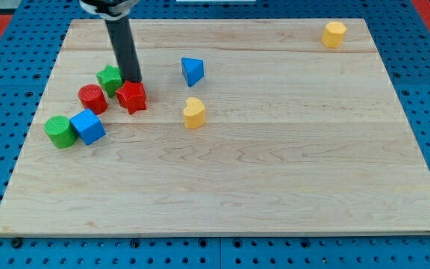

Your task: Nudge the blue triangle to the right

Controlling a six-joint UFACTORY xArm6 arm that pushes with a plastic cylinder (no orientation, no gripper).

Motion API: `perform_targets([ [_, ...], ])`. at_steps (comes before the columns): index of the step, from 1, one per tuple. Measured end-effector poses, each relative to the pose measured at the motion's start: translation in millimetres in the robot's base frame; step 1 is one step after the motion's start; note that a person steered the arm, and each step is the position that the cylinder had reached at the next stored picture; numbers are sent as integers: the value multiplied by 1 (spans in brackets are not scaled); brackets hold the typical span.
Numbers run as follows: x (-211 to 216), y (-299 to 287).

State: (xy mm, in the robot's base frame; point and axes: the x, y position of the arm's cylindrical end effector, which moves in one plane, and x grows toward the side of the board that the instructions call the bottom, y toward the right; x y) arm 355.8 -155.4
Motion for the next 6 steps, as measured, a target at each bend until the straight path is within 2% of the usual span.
perform_targets([
  [1,1,-32],
  [2,-9,-22],
  [3,-38,1],
  [6,-49,166],
])
